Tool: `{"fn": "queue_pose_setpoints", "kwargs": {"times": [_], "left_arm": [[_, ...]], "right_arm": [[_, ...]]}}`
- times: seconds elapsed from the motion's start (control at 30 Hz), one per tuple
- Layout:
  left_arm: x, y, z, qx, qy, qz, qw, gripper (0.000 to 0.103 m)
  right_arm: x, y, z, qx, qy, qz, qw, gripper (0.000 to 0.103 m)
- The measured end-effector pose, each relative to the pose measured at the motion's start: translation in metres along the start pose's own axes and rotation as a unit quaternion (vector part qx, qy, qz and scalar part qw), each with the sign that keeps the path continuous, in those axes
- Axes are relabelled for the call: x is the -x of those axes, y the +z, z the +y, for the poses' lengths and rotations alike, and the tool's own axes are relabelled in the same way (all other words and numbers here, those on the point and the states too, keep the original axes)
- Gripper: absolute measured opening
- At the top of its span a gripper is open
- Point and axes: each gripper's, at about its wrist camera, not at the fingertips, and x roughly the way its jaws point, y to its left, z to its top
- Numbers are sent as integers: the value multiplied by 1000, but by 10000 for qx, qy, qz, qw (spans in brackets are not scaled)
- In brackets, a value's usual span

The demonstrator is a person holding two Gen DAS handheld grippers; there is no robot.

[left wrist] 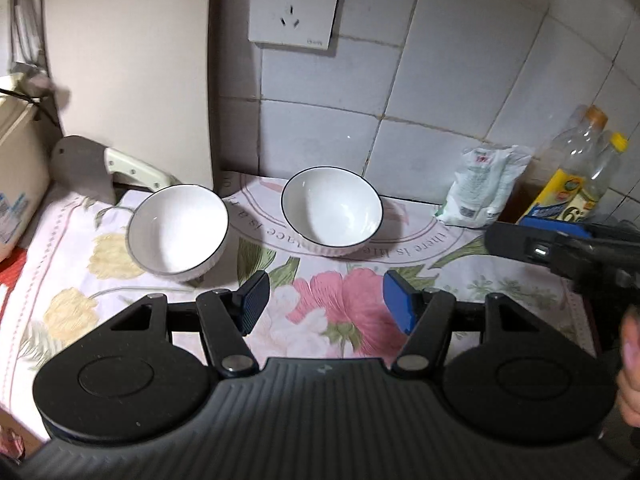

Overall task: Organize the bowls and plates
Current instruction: 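Move both grippers to another white bowl by the wall, then close both grippers on the second white bowl's rim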

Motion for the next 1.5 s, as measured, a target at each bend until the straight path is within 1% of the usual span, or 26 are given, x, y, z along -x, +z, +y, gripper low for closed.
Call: {"fn": "queue_pose_setpoints", "kwargs": {"times": [0.1,0.23,0.27,0.33,0.4,0.47,0.5,0.53,0.6,0.67,0.77,0.8,0.83,0.87,0.9,0.93,0.97,1.03,1.13,1.23,1.33,1.5], "left_arm": [[-23,0,5,39,43,-77,10000,60],[-54,6,14,252,72,-151,9995,60],[-60,8,15,276,91,-189,9994,60],[-72,13,18,309,153,-238,9991,60],[-83,18,20,306,177,-244,9991,60],[-94,23,21,280,155,-234,9992,59],[-100,25,22,263,171,-219,9993,59],[-107,27,22,239,158,-142,9995,59],[-120,31,26,244,73,154,9996,59],[-128,33,29,312,82,219,9992,59],[-137,36,30,222,98,356,9991,56],[-140,36,30,200,89,365,9991,55],[-143,36,31,216,85,381,9990,48],[-146,36,32,268,74,428,9987,39],[-150,36,33,345,74,525,9980,34],[-153,36,34,428,56,631,9971,26],[-156,36,36,512,3,704,9962,20],[-157,35,35,546,3,702,9960,20],[-155,34,29,375,82,726,9966,19],[-151,35,26,381,54,839,9957,19],[-139,35,20,230,52,881,9958,19],[-122,35,11,68,-8,1081,9941,19]], "right_arm": [[-40,-4,-14,-291,-154,188,9993,68],[-79,-10,-32,-743,-192,356,9964,68],[-87,-11,-34,-781,-269,373,9959,68],[-100,-10,-33,-654,-402,388,9963,67],[-109,-7,-32,-657,-318,369,9966,67],[-118,-3,-35,-834,-209,353,9957,67],[-124,0,-37,-903,-246,373,9949,65],[-131,2,-39,-937,-309,406,9943,63],[-146,5,-42,-1033,-368,526,9926,59],[-159,6,-46,-1243,-302,694,9894,55],[-172,7,-50,-1577,-291,841,9835,50],[-174,7,-51,-1650,-311,895,9817,46],[-177,8,-51,-1710,-323,949,9802,40],[-180,8,-51,-1744,-355,1005,9789,37],[-183,9,-50,-1754,-423,1073,9777,30],[-186,9,-49,-1757,-496,1147,9765,25],[-188,9,-48,-1757,-526,1192,9758,24],[-190,10,-48,-1812,-608,1254,9735,20],[-191,10,-47,-1901,-686,1306,9706,18],[-187,11,-42,-1846,-842,1401,9691,18],[-176,12,-38,-1827,-871,1397,9693,18],[-151,11,-27,-1669,-927,1429,9712,18]]}}
